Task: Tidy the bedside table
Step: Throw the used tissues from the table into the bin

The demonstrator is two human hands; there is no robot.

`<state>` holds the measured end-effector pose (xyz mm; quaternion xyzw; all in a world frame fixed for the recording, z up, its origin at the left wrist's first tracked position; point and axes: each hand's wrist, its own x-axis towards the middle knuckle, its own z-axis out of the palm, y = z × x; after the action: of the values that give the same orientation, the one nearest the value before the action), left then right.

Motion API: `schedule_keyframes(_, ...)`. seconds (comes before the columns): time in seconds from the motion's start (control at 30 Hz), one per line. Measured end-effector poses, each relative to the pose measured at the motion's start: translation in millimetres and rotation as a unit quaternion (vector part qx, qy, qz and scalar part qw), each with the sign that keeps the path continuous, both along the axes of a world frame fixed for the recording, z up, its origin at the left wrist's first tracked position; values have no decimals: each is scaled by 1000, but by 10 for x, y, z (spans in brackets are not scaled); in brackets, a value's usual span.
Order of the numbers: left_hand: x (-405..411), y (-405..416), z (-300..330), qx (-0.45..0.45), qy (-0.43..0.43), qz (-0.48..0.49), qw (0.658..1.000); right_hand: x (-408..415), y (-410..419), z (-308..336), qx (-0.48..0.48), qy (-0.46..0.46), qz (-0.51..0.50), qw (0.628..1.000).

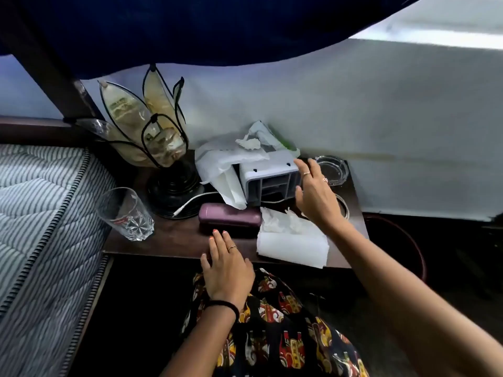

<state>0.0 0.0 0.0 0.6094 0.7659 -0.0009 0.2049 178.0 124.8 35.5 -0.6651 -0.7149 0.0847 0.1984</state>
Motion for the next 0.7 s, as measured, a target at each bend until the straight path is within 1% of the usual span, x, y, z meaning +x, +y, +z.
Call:
schedule_keyframes(0.07, -11, 60, -36, -14, 2, 8, 1000, 2, 139, -21, -43, 30, 8, 999)
schedule_keyframes(0.17, -13, 107, -84, -23, 6, -2, 1000, 29, 320, -87, -78, 38, 24, 996)
schedule_keyframes(0.37, -3, 133, -113, -25, 11, -10, 1000, 53, 474, -122, -4, 69, 21, 997)
schedule_keyframes(0.5, -6, 139, -108, -25, 10, -12, 1000, 104, 572, -77, 17, 75, 7, 997)
schedule_keyframes(0.7, -10, 136, -110, -24, 6, -9, 1000, 343, 723, 38, 10, 120, -63, 991)
